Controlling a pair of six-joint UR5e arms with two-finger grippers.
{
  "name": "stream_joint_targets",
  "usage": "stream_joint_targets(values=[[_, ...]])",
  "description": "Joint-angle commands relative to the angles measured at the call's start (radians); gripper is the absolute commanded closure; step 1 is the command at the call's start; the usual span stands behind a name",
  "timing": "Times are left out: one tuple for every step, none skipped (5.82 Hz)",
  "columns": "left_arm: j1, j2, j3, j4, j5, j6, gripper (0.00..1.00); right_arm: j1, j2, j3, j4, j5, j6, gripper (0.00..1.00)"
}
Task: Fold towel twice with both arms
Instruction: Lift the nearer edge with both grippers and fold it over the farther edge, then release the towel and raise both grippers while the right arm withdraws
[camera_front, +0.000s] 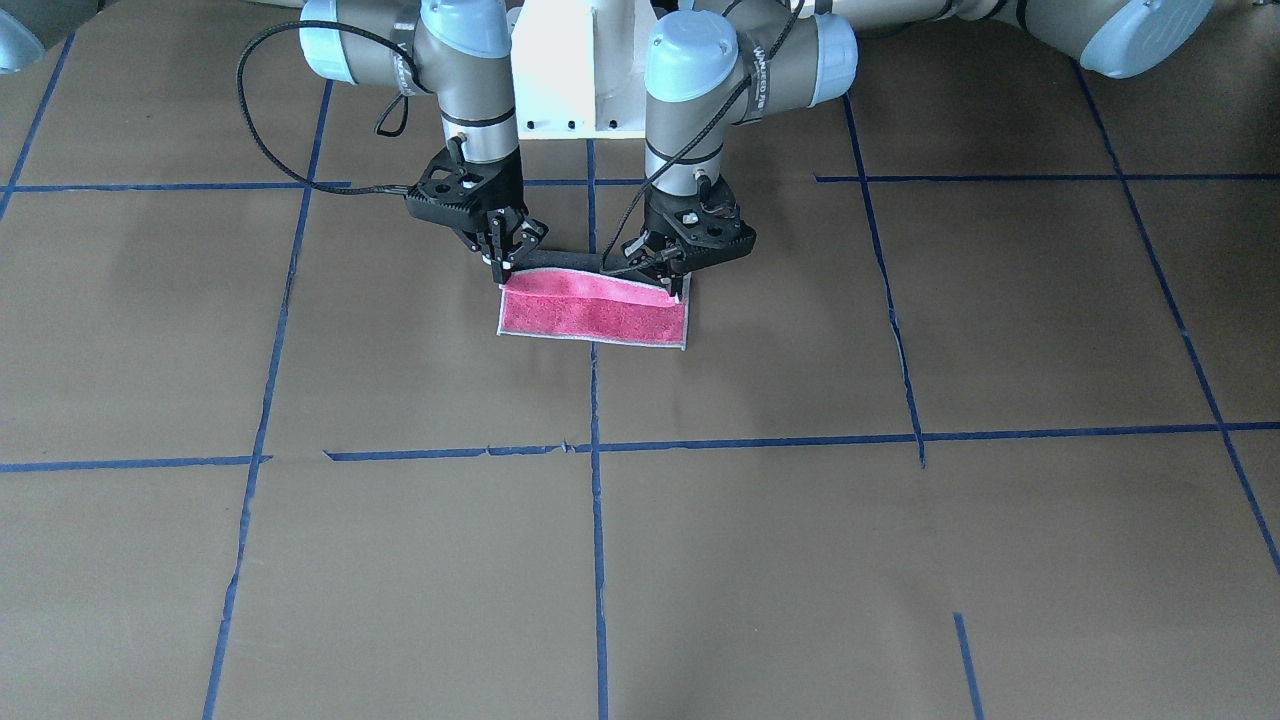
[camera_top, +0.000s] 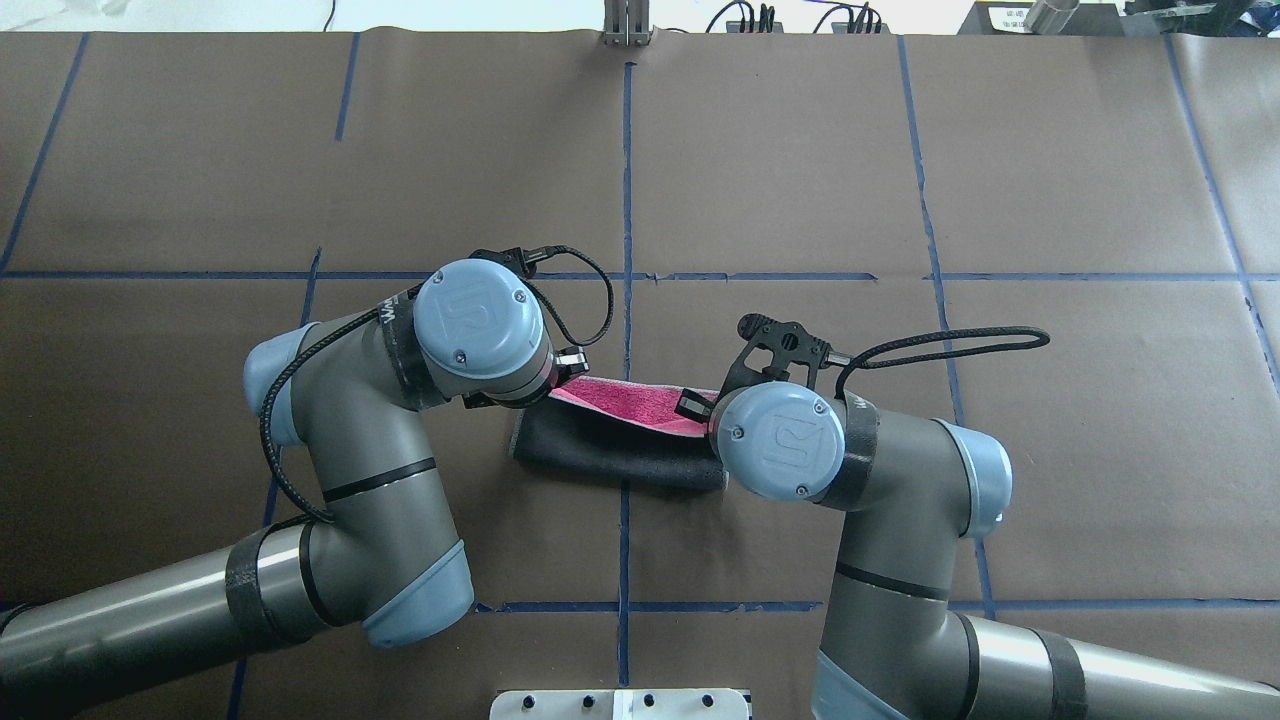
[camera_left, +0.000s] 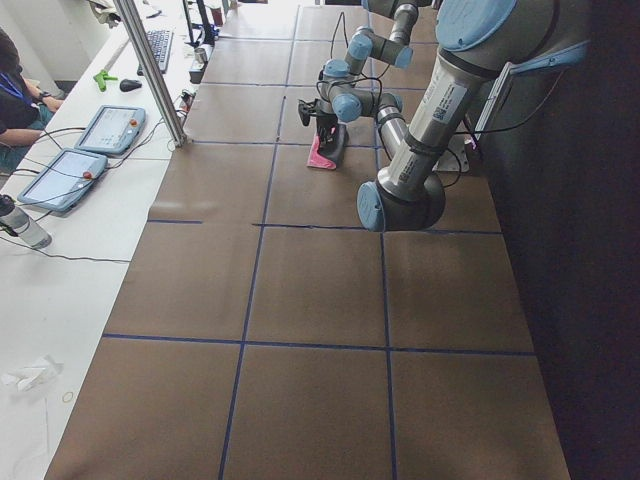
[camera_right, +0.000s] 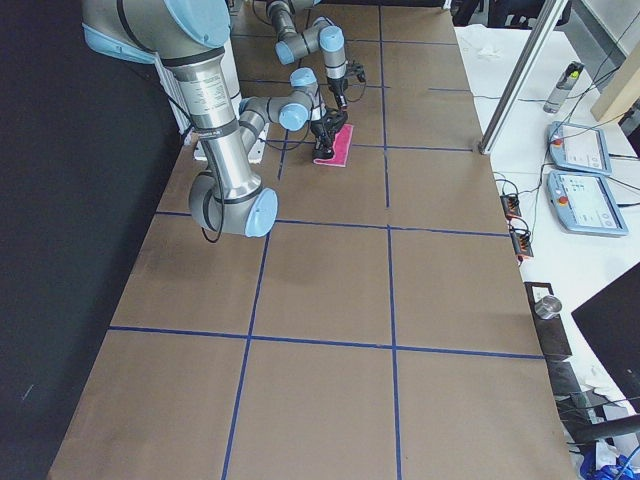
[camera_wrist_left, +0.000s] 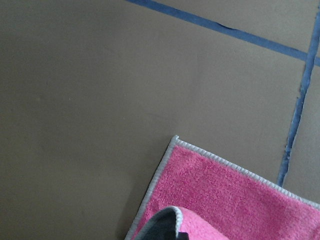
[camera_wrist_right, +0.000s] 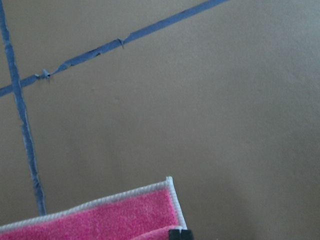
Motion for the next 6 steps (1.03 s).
stream_joint_targets(values=[[-0.064, -0.045, 0.134, -0.069, 0.0, 0.105, 0.16, 0.082, 0.047, -0.082, 0.007, 0.045, -0.152, 0.01], [-0.092, -0.042, 0.146, -0.101, -0.009, 0.215, 0.0, 0.131, 0.088, -0.123, 0.005, 0.094, -0.207, 0.0], [-0.094, -0.042, 0.135, -0.102, -0.035, 0.224, 0.0, 0.156, 0.098, -0.118, 0.007, 0.164, -0.266, 0.0], [-0.098, -0.027, 0.125, -0.106, -0.104, 0.277, 0.0, 0.197, 0.095, -0.115, 0.004, 0.242, -0.331, 0.0], [-0.097, 0.074, 0.015, -0.162, -0.11, 0.322, 0.0, 0.24, 0.084, -0.102, 0.004, 0.295, -0.421, 0.0], [-0.086, 0.155, -0.091, -0.177, -0.11, 0.322, 0.0, 0.298, 0.044, -0.067, 0.005, 0.382, -0.509, 0.0]])
